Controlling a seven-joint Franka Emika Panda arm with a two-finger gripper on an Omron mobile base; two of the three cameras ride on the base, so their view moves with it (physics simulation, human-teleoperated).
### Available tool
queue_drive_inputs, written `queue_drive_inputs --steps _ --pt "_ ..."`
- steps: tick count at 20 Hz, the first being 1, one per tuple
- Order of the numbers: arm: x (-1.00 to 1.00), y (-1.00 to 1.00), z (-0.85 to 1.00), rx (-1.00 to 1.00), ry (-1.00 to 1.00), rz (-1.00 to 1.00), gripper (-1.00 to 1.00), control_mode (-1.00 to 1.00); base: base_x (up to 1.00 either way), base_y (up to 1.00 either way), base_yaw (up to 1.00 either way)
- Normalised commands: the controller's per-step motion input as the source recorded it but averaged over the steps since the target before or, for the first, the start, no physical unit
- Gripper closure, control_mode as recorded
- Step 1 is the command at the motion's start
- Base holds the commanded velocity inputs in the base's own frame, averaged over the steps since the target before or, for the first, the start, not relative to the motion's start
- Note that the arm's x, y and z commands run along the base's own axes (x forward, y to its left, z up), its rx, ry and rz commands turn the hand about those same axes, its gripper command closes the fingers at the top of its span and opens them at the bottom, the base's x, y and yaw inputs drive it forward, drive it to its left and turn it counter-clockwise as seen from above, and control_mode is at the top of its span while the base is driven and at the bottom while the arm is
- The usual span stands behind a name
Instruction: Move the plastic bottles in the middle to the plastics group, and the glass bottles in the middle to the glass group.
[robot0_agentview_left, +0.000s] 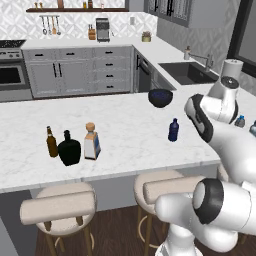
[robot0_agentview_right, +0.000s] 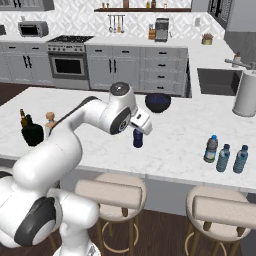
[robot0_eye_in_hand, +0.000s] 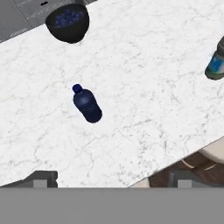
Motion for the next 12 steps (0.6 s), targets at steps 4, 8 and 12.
queue_drive_inputs --steps 4,8,12 --pt "0.40 0.39 -0.08 -0.03 0.00 0.19 -1.00 -1.00 0.00 0.00 0.00" --pt "0.48 0.09 0.00 0.00 0.02 0.04 -1.00 -1.00 0.00 0.00 0.00" --pt "0.60 0.06 -0.03 -0.03 0.05 0.00 -1.00 -1.00 0.00 0.00 0.00"
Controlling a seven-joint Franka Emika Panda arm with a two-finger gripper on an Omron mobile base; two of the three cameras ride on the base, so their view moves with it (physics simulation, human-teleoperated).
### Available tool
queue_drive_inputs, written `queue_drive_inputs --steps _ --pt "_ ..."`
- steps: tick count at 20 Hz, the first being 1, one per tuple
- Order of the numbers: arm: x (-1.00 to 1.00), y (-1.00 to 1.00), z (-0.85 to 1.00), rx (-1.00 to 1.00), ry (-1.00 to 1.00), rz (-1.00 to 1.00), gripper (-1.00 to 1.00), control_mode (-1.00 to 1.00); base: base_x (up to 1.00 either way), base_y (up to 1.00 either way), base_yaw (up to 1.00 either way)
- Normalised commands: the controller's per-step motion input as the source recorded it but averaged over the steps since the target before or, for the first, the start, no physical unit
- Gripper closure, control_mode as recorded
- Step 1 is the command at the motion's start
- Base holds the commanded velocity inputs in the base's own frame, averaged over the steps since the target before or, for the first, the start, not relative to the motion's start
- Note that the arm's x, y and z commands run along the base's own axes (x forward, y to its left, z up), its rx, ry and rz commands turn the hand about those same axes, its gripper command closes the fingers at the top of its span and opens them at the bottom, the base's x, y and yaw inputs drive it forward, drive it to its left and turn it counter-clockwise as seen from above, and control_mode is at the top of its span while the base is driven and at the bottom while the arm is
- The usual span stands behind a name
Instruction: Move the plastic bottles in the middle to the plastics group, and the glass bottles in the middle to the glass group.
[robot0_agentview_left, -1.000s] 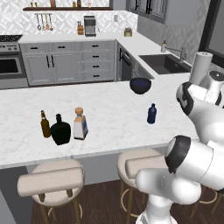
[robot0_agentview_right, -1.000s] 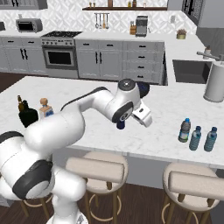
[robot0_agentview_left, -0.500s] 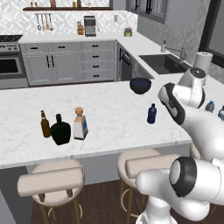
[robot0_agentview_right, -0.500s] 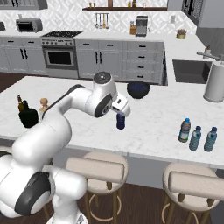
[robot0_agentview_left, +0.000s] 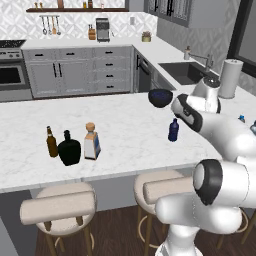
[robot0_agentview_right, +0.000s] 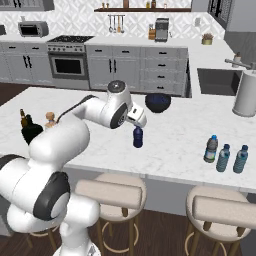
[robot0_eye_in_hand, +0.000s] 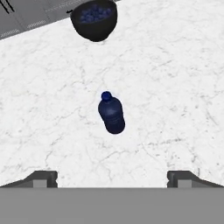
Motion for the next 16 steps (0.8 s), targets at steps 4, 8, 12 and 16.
queue_drive_inputs --steps 4,8,12,16 --pt "0.59 0.06 -0.13 -0.08 0.05 0.00 -1.00 -1.00 0.00 0.00 0.00" --pt "0.50 0.00 -0.22 -0.01 0.06 0.00 -1.00 -1.00 0.00 0.00 0.00" --pt "0.37 0.00 -0.43 0.00 0.06 0.00 -1.00 -1.00 0.00 0.00 0.00" --pt "0.33 -0.05 -0.38 0.00 0.03 0.00 -1.00 -1.00 0.00 0.00 0.00"
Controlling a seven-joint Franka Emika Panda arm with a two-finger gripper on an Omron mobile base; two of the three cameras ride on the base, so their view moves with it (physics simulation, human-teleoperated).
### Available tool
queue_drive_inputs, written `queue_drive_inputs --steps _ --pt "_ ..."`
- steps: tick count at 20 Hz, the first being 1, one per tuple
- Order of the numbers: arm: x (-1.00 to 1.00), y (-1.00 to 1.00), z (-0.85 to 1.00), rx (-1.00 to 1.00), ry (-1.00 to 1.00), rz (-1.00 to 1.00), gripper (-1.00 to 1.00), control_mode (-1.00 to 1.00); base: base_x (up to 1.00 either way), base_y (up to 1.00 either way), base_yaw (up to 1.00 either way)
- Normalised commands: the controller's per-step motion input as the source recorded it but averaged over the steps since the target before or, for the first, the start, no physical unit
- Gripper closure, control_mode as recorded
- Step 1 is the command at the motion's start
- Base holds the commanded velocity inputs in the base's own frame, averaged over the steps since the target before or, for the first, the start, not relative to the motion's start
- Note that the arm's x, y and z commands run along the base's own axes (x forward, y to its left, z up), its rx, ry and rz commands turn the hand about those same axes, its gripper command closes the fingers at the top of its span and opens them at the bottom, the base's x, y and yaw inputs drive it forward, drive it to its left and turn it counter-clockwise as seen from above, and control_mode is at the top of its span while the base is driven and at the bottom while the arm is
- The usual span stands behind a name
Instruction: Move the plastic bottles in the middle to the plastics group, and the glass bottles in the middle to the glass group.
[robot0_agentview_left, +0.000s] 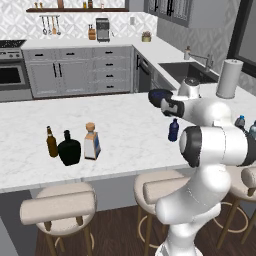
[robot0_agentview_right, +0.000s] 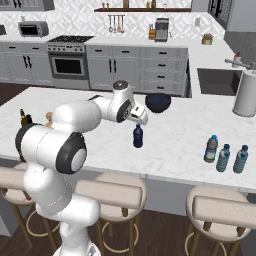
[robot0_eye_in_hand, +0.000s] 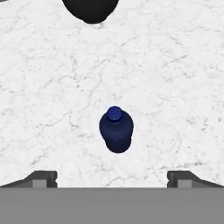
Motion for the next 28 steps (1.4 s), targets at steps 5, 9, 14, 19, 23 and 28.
queue_drive_inputs --steps 5,9,14,19,23,28 --pt "0.41 -0.19 -0.10 0.00 0.01 0.00 -1.00 -1.00 0.00 0.00 0.00" --pt "0.31 -0.17 -0.28 0.00 0.02 0.01 -1.00 -1.00 0.00 0.00 0.00" --pt "0.16 0.00 -0.34 0.00 0.04 0.00 -1.00 -1.00 0.00 0.00 0.00" --pt "0.18 0.00 -0.23 0.00 0.05 0.00 -1.00 -1.00 0.00 0.00 0.00" --pt "0.21 0.00 -0.17 0.00 0.05 0.00 -1.00 -1.00 0.00 0.00 0.00" --pt "0.18 0.00 -0.18 0.00 0.02 0.00 -1.00 -1.00 0.00 0.00 0.00"
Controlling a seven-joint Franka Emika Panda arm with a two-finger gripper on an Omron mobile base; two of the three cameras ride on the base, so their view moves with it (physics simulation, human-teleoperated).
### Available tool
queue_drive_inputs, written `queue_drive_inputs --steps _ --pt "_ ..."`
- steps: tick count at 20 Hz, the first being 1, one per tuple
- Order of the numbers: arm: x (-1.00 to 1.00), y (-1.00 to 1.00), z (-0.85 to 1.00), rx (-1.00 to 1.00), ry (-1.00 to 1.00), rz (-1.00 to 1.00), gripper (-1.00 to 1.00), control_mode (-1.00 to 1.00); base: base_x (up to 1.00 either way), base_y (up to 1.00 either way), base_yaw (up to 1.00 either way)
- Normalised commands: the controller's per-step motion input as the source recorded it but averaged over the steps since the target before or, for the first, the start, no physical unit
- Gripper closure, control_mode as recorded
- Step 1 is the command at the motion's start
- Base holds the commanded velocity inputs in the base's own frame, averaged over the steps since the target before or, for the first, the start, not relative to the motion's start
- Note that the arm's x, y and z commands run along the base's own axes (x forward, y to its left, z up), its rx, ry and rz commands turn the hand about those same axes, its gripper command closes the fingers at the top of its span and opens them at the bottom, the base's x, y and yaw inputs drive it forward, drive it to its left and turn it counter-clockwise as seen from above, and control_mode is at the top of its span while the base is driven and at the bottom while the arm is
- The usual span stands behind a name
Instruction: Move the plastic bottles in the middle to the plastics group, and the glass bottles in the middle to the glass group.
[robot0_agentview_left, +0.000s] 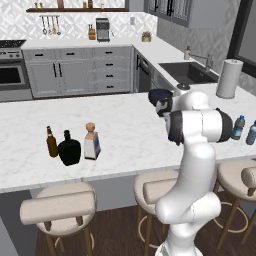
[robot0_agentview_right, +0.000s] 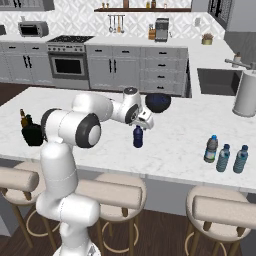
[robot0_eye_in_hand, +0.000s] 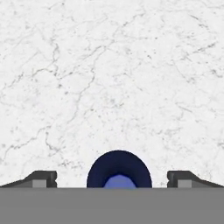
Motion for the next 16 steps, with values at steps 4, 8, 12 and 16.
queue_drive_inputs --steps 4,8,12,16 --pt "0.08 -0.06 -0.19 0.00 0.00 0.00 -1.00 -1.00 0.00 0.00 0.00" --pt "0.02 -0.02 -0.13 0.00 0.00 0.00 1.00 -1.00 0.00 0.00 0.00" --pt "0.00 0.00 -0.06 0.00 0.00 0.00 1.00 -1.00 0.00 0.00 0.00" --pt "-0.01 -0.01 -0.01 0.00 0.00 0.00 1.00 -1.00 0.00 0.00 0.00"
